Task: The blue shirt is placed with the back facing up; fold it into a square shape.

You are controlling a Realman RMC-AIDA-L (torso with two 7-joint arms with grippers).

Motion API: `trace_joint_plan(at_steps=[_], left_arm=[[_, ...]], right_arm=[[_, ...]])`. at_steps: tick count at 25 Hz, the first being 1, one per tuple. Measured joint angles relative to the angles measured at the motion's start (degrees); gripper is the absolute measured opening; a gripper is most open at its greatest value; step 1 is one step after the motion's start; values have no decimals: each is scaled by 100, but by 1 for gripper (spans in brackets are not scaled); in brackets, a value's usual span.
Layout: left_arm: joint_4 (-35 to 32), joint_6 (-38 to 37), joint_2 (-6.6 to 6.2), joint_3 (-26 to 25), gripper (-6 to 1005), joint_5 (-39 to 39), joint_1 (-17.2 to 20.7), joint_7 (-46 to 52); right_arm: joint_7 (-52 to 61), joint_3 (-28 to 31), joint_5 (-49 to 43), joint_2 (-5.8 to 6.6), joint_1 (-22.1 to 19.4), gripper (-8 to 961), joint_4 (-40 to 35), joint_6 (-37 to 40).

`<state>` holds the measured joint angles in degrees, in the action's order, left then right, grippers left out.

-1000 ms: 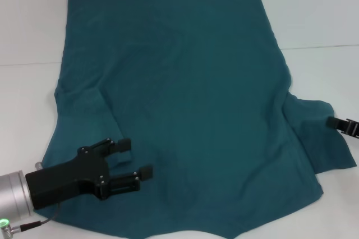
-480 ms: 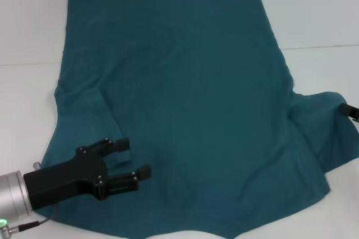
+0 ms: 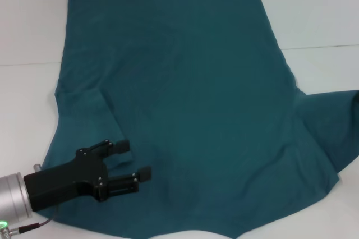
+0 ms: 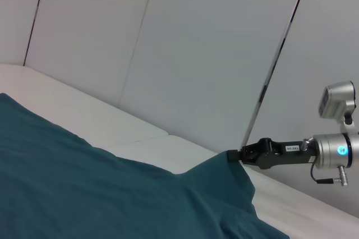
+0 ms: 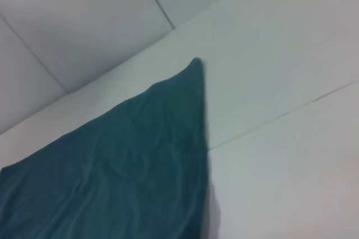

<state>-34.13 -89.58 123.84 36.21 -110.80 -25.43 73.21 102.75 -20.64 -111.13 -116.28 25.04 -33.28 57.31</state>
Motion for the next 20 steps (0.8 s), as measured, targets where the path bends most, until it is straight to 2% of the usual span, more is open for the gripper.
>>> trace_joint_plan(at_steps=[14,20], left_arm=[[19,-49,9,0,927,7,4,0],[20,-52,9,0,926,7,3,0]], right_arm=[[108,-55,52,-23,31,14,-319,323],[-67,-103,51,-111,125,15,-309,927]])
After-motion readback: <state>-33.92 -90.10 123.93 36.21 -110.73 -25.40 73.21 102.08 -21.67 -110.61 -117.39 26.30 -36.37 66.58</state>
